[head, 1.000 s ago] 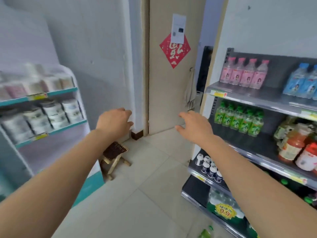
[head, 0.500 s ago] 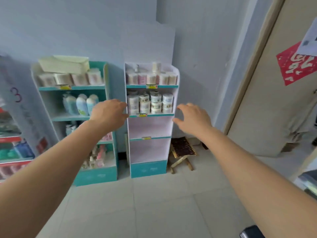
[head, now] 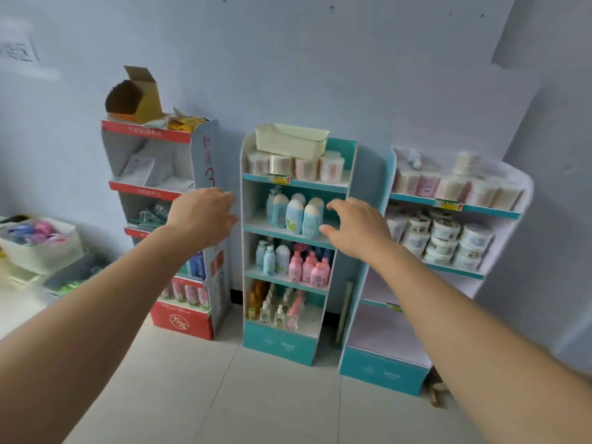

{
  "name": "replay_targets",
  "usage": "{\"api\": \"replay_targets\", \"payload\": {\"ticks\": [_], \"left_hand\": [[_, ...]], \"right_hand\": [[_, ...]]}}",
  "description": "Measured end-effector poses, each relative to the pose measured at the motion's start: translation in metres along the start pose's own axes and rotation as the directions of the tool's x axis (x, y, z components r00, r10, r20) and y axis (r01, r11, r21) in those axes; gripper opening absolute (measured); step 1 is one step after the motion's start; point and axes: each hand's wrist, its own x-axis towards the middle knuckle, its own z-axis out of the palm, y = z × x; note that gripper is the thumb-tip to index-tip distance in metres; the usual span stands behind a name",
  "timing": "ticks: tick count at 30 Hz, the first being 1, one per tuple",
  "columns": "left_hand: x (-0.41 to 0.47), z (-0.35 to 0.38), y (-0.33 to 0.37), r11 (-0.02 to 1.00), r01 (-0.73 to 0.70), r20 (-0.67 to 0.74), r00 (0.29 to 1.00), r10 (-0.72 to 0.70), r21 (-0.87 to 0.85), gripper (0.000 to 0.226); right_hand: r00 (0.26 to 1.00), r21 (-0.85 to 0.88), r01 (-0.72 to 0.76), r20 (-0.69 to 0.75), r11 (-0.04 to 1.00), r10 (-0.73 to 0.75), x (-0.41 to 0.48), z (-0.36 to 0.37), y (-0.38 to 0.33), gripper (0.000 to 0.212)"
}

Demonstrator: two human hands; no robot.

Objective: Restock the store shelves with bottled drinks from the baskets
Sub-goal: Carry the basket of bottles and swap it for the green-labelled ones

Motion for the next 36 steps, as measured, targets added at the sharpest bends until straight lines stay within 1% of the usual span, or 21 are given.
{"api": "replay_targets", "payload": {"ticks": [3, 6, 9, 15, 19, 22, 25, 33, 36], "left_hand": [[0.013, 0.009, -0.046, 0.998, 0.055, 0.001, 0.998, -0.055, 0.027, 0.032], [0.022, 0.018, -0.088, 0.988, 0.133, 0.003, 0.991, -0.134, 0.083, 0.032], [0.029, 0.031, -0.129, 0.978, 0.178, 0.011, 0.984, -0.18, 0.11, 0.033], [0.053, 0.051, -0.19, 0.944, 0.29, 0.027, 0.954, -0.298, 0.158, 0.038], [0.075, 0.072, -0.235, 0.892, 0.411, -0.001, 0.908, -0.419, 0.19, 0.036], [0.089, 0.086, -0.273, 0.857, 0.491, 0.009, 0.867, -0.498, 0.159, 0.031], [0.1, 0.1, -0.31, 0.81, 0.572, 0.0, 0.817, -0.577, 0.129, 0.032], [0.12, 0.127, -0.393, 0.729, 0.65, 0.026, 0.742, -0.67, 0.215, 0.033], [0.125, 0.143, -0.431, 0.711, 0.66, 0.055, 0.723, -0.689, 0.242, 0.033]], "right_hand": [[0.998, 0.03, 0.06, 0.011, 0.998, -0.06, 0.043, 0.02, -0.033, 0.041], [0.992, 0.053, 0.121, 0.021, 0.991, -0.122, 0.083, 0.04, -0.067, 0.045], [0.983, 0.065, 0.181, 0.033, 0.981, -0.183, 0.121, 0.058, -0.101, 0.048], [0.946, 0.135, 0.316, 0.029, 0.939, -0.323, 0.198, 0.095, -0.162, 0.045], [0.904, 0.184, 0.416, 0.021, 0.891, -0.426, 0.257, 0.123, -0.199, 0.044], [0.863, 0.2, 0.488, 0.032, 0.849, -0.504, 0.302, 0.139, -0.224, 0.045], [0.83, 0.218, 0.539, 0.026, 0.814, -0.557, 0.342, 0.154, -0.253, 0.045], [0.753, 0.277, 0.623, 0.044, 0.732, -0.657, 0.419, 0.206, -0.342, 0.047], [0.725, 0.283, 0.648, 0.056, 0.707, -0.686, 0.445, 0.23, -0.385, 0.043]]}}
